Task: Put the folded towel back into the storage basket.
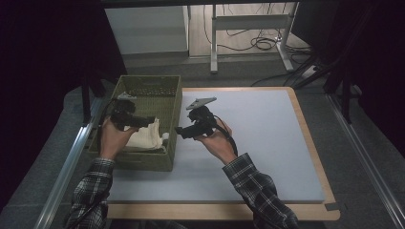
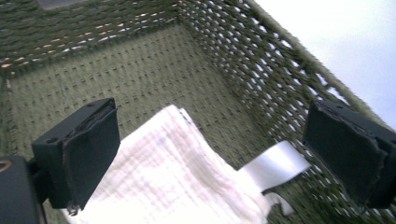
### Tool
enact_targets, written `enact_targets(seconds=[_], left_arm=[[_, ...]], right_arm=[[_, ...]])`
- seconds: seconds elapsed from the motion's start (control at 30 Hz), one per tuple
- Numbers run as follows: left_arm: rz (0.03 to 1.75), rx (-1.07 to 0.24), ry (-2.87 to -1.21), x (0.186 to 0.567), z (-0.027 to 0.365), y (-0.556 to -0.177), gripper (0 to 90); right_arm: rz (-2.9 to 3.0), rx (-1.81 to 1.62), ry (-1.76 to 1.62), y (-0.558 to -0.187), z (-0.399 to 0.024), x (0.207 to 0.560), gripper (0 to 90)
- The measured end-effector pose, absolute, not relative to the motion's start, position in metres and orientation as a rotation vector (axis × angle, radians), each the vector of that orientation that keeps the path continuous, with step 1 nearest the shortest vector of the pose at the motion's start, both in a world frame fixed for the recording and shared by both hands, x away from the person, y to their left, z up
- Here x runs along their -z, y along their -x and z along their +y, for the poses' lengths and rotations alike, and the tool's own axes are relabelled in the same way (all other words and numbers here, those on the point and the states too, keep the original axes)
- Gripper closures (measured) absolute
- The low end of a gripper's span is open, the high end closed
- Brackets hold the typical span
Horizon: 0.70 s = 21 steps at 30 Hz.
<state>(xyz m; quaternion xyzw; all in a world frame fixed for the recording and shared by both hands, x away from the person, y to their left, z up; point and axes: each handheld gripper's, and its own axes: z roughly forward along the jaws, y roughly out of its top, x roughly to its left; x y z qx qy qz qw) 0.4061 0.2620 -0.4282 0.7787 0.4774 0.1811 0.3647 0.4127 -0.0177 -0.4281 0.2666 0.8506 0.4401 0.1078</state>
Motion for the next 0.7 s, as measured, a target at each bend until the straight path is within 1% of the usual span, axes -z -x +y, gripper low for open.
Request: enact_targets(seconds=[0.33,0.7], left_arm=[[1.159,-0.484,-2.002,0.429,0.244,-0.382,2.5],[1.116,-0.494,-1.983,0.427,0.227,-0.356,2.0]], right_arm=[[2.498,-1.286,-0.765,-0.401,-0.055,0.432,13.1],[2.506,-1.261,-0.768,-0.392,-0.090,0.440,10.6]])
